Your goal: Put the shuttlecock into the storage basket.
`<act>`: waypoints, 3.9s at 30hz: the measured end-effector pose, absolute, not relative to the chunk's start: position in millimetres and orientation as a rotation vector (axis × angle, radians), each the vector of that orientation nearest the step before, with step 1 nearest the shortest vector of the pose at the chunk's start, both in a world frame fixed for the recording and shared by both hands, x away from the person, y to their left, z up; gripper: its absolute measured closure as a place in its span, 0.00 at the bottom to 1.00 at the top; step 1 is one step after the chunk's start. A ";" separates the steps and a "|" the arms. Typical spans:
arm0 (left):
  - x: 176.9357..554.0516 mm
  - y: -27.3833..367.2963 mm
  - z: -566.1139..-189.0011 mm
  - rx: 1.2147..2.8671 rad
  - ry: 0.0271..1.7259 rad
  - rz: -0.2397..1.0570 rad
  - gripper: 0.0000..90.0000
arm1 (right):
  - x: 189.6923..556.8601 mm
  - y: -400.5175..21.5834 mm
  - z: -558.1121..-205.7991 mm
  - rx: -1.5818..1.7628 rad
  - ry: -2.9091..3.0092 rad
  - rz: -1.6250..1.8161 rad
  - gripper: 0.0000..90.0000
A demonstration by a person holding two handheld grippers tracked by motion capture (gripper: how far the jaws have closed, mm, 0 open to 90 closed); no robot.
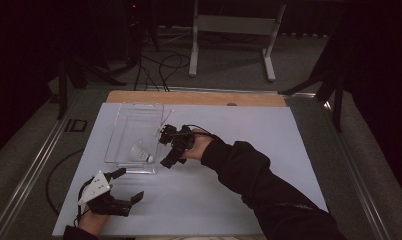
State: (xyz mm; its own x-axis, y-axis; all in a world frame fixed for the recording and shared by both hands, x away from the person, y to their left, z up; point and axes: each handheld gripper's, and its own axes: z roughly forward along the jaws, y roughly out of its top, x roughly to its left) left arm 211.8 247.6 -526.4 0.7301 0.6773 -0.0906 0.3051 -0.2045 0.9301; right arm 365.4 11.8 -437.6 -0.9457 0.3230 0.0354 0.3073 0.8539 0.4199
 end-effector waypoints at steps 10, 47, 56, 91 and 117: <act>212.0 247.1 -526.7 1.796 0.771 0.405 0.00 | 360.9 -17.5 -448.2 0.505 2.924 0.840 0.09; 212.2 246.5 -526.5 1.801 0.768 0.408 0.00 | 337.3 -135.6 -473.7 0.504 2.730 1.079 0.09; 212.4 246.4 -526.7 1.803 0.769 0.407 0.00 | 331.5 -167.2 -481.7 0.543 2.708 1.104 0.09; 212.3 245.9 -526.2 1.802 0.765 0.407 0.00 | 293.4 -281.9 -502.3 0.874 2.443 1.232 0.09; 213.1 245.8 -526.7 1.805 0.764 0.406 0.00 | 267.9 -311.7 -524.4 0.987 2.361 1.309 0.10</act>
State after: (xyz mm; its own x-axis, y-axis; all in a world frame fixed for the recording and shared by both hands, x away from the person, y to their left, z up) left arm 213.1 245.8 -526.7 0.7351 0.6723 -0.0878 0.3038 -0.2108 0.9291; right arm 267.9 -311.7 -524.4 -0.7329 0.6744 0.0899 0.4336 0.3612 0.8256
